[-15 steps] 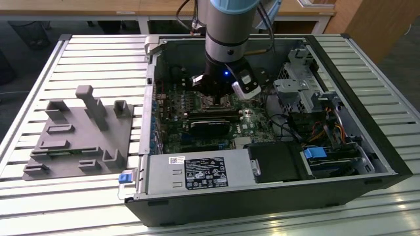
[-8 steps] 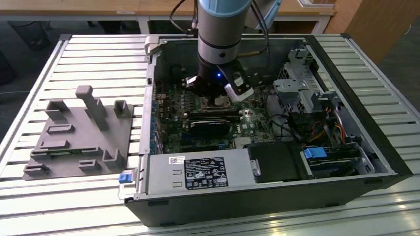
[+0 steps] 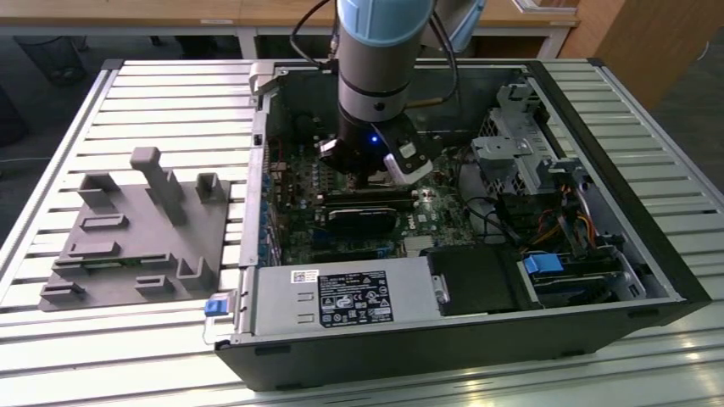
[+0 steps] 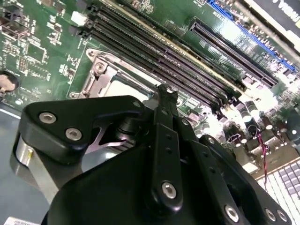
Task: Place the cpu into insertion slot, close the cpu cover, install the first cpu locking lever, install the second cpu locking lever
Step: 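Install the second cpu locking lever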
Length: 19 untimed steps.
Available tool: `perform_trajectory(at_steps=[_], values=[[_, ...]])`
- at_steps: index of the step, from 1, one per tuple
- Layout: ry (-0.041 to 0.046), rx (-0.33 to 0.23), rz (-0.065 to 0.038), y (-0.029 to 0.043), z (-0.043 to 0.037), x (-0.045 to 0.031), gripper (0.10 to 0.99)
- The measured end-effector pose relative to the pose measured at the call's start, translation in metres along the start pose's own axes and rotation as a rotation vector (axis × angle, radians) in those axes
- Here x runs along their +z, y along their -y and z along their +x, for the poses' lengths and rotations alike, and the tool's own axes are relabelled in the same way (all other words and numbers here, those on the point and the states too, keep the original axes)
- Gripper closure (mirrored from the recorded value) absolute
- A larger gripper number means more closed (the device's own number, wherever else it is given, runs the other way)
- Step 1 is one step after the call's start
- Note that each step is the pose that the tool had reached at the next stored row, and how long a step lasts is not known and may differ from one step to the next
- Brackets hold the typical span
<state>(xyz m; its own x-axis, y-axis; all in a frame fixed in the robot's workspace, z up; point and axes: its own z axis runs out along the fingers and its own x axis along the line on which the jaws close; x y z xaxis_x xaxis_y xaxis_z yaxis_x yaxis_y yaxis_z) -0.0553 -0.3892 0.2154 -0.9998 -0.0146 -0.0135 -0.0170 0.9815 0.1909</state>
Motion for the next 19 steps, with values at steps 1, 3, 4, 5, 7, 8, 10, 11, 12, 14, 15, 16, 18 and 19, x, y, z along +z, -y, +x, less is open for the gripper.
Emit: perform_trajectory(at_steps=[1, 3, 4, 5, 7, 8, 10, 11, 12, 14, 15, 16, 18, 19], values=[[0.0001, 0.0, -0.003, 0.0014, 0.0004, 0.0004, 0.98], [0.0005, 0.0, -0.016, 0.005, 0.001, 0.0003, 0.98], [0.0006, 0.0, -0.022, 0.0068, 0.0013, 0.0001, 0.98], [0.0006, 0.0, -0.027, 0.0079, 0.0016, 0.0, 0.98], [0.0008, 0.001, -0.039, 0.0094, 0.0042, -0.0001, 0.98], [0.0009, 0.001, -0.044, 0.01, 0.006, -0.0001, 0.98], [0.001, 0.001, -0.049, 0.0109, 0.0081, 0.0008, 0.98], [0.0011, 0.001, -0.05, 0.0115, 0.0088, 0.0018, 0.98], [0.0011, 0.0, -0.052, 0.0121, 0.009, 0.0031, 0.98], [0.0011, 0.001, -0.058, 0.0129, 0.0092, 0.0058, 0.98], [0.0013, 0.001, -0.061, 0.0132, 0.0092, 0.0071, 0.98], [0.0013, 0.001, -0.063, 0.0137, 0.0093, 0.0084, 0.98], [0.0013, 0.001, -0.066, 0.0152, 0.0101, 0.0104, 0.98], [0.0014, 0.001, -0.069, 0.0167, 0.011, 0.011, 0.98]])
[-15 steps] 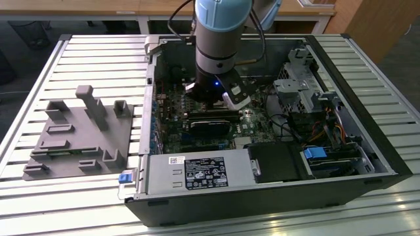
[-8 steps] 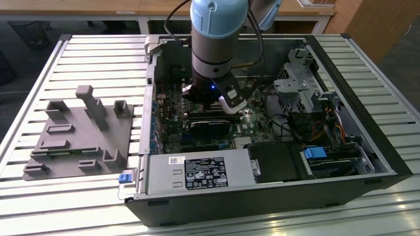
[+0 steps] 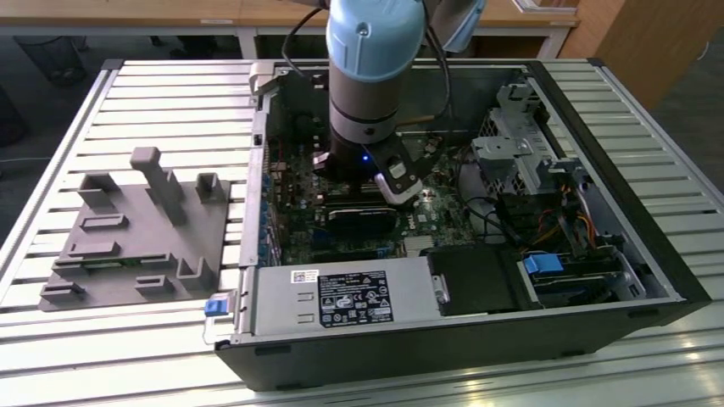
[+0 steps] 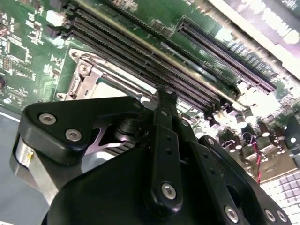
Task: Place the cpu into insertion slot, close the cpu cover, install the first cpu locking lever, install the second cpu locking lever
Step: 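Install the second cpu locking lever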
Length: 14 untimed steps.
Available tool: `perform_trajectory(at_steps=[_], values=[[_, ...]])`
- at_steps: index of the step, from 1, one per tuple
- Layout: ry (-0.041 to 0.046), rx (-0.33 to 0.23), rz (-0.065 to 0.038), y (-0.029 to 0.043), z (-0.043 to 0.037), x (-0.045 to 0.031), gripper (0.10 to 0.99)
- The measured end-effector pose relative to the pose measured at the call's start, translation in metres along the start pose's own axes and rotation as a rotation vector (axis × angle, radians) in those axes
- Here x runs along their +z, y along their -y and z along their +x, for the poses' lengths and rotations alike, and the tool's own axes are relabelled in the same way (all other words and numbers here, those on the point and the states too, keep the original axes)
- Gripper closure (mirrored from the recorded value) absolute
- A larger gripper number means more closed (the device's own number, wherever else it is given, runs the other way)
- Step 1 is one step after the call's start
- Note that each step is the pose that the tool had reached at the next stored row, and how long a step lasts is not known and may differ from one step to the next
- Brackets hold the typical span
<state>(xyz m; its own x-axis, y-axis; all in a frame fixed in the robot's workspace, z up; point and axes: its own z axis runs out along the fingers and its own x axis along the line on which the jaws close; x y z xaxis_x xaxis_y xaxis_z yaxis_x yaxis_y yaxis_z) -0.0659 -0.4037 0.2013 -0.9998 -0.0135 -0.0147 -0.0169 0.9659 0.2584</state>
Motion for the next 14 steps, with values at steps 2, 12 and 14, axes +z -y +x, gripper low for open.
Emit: perform_trajectory(at_steps=[2, 12, 14], values=[[0.0003, 0.0, -0.006, 0.0031, 0.0025, 0.0004, 0.98], [0.0018, 0.0, -0.048, 0.006, 0.0074, 0.006, 0.98], [0.002, 0.0, -0.054, 0.0062, 0.0081, 0.0072, 0.98]])
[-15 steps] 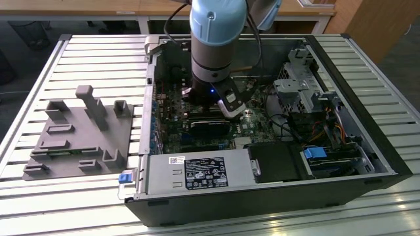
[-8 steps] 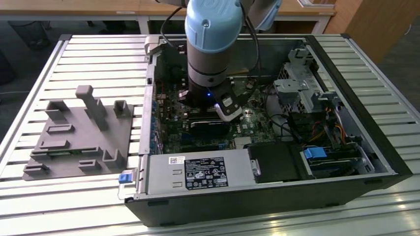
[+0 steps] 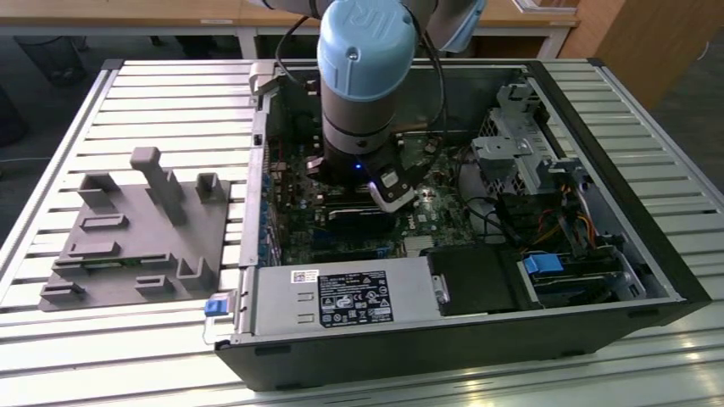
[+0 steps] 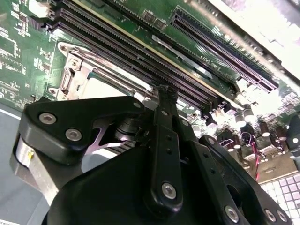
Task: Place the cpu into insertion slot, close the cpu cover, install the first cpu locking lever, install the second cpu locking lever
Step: 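Install the second cpu locking lever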
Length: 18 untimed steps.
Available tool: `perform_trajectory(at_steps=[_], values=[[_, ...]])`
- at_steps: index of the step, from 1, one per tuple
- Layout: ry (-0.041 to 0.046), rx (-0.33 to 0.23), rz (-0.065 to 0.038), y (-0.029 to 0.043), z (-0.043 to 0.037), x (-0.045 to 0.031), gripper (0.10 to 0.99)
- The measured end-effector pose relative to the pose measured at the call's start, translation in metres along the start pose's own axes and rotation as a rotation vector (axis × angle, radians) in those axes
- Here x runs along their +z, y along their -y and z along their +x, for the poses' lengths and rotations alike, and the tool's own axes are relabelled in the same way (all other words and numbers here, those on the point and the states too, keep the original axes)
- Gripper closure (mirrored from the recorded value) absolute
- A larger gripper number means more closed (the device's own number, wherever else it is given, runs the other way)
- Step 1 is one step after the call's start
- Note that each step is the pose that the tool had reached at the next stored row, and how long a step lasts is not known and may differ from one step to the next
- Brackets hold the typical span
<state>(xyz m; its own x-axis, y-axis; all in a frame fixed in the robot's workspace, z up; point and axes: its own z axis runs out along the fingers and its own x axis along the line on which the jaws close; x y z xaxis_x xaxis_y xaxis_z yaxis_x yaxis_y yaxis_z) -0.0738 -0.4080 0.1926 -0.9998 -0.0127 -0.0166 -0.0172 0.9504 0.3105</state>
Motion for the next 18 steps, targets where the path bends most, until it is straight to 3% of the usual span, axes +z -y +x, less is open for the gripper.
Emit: perform_trajectory(at_steps=[8, 12, 18], values=[[0.0003, 0.0, -0.021, 0.0008, 0.0039, 0.0057, 0.98], [0.0003, 0.0, -0.025, 0.001, 0.0052, 0.0063, 0.98], [0.0005, 0.0, -0.026, -0.0022, 0.0056, -0.0032, 0.98]])
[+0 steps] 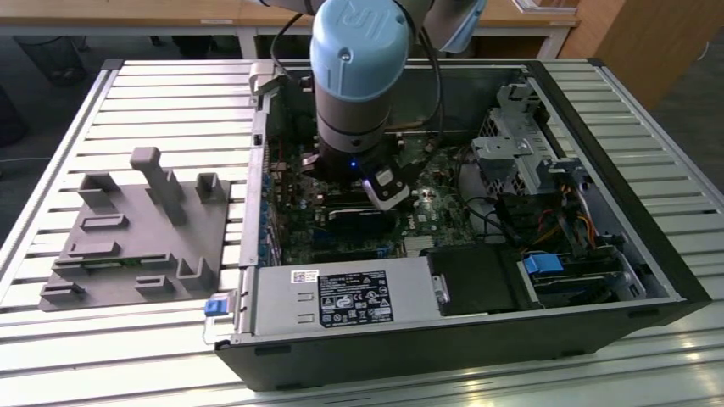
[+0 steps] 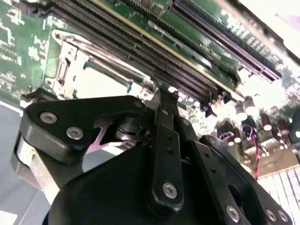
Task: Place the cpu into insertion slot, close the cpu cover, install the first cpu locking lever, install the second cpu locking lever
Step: 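Install the second cpu locking lever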
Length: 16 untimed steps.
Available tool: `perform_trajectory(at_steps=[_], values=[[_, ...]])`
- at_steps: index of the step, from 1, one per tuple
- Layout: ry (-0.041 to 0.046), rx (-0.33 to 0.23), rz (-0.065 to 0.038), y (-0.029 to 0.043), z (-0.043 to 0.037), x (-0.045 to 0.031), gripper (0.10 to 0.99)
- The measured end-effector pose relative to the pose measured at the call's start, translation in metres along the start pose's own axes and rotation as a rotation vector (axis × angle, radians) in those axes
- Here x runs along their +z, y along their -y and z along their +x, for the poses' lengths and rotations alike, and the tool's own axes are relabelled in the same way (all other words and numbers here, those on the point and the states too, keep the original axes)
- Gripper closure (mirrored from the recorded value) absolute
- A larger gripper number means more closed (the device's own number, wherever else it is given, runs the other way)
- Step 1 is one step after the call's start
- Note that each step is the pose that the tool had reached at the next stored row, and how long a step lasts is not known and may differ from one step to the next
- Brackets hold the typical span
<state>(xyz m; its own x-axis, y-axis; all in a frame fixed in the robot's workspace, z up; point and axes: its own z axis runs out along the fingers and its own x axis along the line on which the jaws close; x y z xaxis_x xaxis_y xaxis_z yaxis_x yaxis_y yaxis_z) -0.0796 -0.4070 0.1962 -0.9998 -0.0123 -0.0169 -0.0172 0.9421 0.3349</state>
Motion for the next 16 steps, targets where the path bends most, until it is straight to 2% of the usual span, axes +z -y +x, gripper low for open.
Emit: perform_trajectory(at_steps=[9, 16], values=[[0.0, 0.0, -0.003, -0.0047, -0.0001, -0.0133, 0.98], [0.0002, 0.0, -0.003, -0.0061, -0.0002, -0.0171, 0.98]])
